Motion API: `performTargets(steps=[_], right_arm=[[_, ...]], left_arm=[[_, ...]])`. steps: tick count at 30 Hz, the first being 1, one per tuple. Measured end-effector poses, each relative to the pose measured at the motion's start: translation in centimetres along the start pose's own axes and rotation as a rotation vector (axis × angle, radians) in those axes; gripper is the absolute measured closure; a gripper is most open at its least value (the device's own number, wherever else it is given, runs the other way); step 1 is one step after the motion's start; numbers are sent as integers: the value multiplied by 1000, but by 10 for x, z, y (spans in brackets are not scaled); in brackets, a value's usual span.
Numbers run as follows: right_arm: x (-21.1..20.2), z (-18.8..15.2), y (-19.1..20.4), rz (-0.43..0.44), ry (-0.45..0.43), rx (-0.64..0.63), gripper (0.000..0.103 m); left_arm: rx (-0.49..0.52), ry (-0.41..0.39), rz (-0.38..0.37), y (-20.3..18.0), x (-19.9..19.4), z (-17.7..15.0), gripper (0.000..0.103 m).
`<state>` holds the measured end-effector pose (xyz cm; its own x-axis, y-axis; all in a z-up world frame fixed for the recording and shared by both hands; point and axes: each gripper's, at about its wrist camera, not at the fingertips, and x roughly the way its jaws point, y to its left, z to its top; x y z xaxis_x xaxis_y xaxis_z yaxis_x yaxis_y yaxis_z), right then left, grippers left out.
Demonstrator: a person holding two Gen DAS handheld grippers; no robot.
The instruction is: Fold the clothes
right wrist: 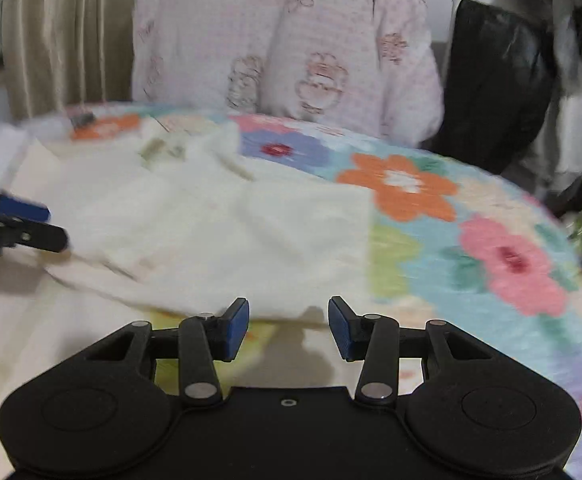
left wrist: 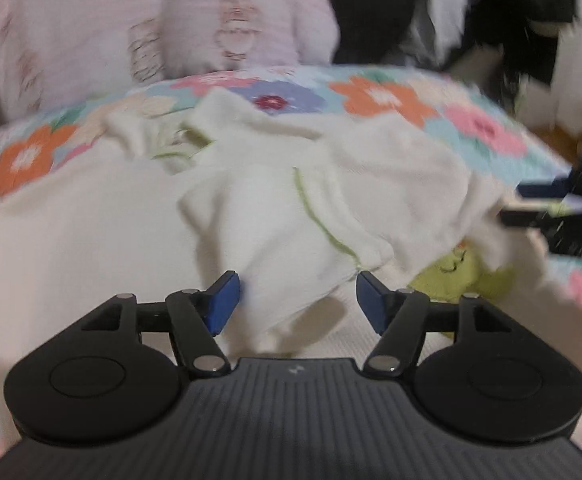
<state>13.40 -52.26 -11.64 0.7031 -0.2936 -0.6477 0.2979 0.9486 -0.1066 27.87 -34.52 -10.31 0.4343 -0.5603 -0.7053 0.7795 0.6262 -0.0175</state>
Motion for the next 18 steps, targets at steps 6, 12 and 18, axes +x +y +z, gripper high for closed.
performTargets(steps=[6,12,18], right_arm=[[13,-21,-26,-19,49,16,54],[33,-15,-18,-63,28,-20,54],[45,-17,-45,-72,2,126,57]], left_arm=[[157,16,96,-17,33,6,98],[-99,-184,61,23,-8,7,100],[-565,-383,160,89,-52,-36,99]])
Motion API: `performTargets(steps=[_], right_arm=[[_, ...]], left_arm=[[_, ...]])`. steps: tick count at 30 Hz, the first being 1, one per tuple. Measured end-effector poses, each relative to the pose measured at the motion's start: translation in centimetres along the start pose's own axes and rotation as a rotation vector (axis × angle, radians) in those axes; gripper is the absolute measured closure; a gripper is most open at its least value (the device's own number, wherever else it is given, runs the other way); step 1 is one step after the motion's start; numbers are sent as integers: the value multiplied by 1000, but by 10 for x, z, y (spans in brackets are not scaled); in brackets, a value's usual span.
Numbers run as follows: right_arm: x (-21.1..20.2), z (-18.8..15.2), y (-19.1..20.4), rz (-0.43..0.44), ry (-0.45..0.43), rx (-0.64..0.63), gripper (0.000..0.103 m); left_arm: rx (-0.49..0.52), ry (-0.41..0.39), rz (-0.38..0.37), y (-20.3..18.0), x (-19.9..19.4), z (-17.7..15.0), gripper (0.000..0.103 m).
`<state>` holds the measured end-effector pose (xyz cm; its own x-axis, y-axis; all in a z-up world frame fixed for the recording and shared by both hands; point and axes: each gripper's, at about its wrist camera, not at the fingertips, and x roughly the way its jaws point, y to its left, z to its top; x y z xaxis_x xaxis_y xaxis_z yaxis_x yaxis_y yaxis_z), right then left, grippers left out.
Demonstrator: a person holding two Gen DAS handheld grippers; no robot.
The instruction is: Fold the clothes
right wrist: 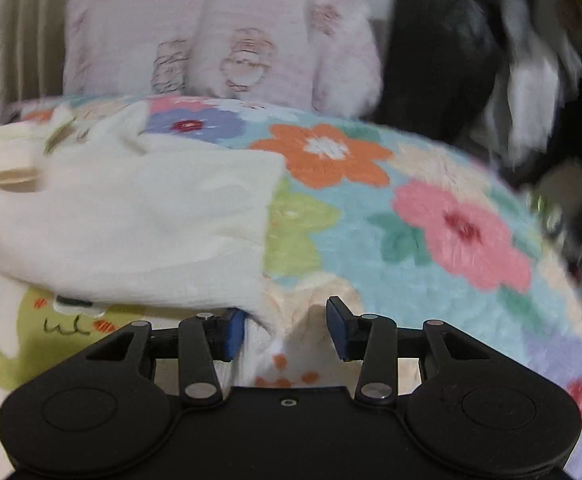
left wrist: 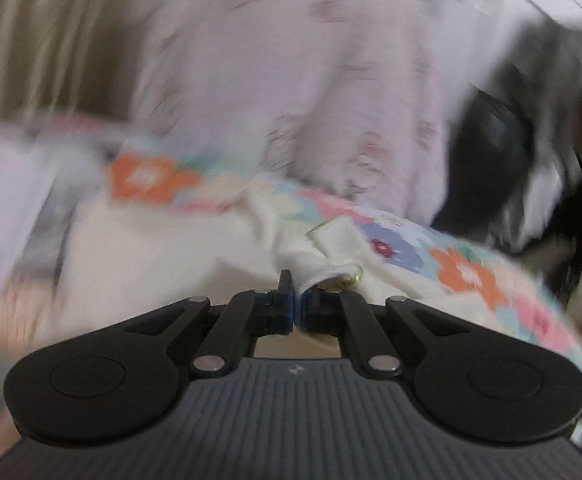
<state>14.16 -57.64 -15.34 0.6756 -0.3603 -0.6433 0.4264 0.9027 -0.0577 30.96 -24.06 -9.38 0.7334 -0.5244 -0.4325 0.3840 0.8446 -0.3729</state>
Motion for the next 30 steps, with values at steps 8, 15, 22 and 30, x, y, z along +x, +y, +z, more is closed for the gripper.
performTargets(steps=[8,15,22,30], right_arm=[[1,-4,11,-40,-2,-49,57],[2,-5,9,-24,3,-40,54],[8,-3,9,-8,48,-63,51],[8,0,8,-8,61,-52,49]], left_arm=[[-175,170,42,46,18,-25,96],[-127,-65,13,43,-24,-4,91],[-258,126,128,79,0,-26,71],[-184,153,175,83,-17,-13,73]])
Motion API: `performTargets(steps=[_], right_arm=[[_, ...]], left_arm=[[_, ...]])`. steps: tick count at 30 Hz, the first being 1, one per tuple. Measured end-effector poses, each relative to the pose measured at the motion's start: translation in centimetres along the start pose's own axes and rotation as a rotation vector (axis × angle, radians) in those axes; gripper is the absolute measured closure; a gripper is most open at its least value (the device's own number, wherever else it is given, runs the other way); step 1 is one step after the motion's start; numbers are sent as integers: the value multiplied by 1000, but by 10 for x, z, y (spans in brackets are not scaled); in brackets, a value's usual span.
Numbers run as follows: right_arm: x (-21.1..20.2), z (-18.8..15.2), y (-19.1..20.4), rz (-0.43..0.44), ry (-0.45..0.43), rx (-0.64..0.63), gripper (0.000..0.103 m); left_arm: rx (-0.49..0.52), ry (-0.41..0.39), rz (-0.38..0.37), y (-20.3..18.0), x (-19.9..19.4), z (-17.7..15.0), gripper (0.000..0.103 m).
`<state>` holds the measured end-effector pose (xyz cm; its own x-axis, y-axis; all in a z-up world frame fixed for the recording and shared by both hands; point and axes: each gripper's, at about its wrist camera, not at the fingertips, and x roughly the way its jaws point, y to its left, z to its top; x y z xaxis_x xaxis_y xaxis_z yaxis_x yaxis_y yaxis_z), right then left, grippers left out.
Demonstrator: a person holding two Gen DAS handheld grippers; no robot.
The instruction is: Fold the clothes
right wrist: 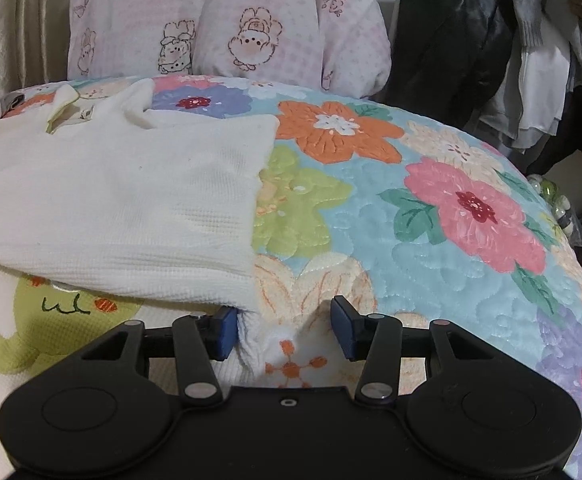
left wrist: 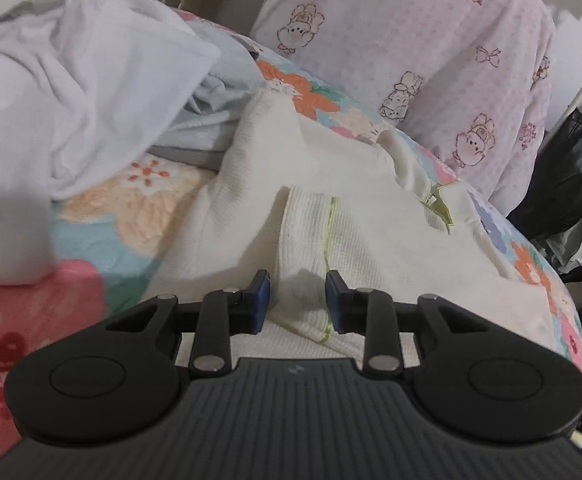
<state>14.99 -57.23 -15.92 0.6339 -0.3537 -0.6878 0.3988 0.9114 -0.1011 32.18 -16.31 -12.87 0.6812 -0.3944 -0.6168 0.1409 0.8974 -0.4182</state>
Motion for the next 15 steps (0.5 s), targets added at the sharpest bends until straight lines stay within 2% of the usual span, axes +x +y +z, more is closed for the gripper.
performTargets(steps=[2,3,7,8,11,14,15], right_arm=[[-5,3,-2,-5,5,19,48],[-11,4,-3,-5,7,40,48],[-53,3,1,-3,1,132,48],[-70,0,5,23,-16,156,48],[-115,-12,18,124,-52,197,48],[-150,-30,34,160,-51,182,48],[-158,-38,37,144,-36,188,48]], left_arm=[[52,-7,32,-7,-13,0,70],[80,1,37,1,-32,-7,70],[203,67,7,-11,-60,-17,69],[224,79,12,-11,-68,-22,68],[234,134,61,-7,-81,-36,67],[224,189,70,5,-101,-53,66],[235,207,78,9,-108,-61,66]])
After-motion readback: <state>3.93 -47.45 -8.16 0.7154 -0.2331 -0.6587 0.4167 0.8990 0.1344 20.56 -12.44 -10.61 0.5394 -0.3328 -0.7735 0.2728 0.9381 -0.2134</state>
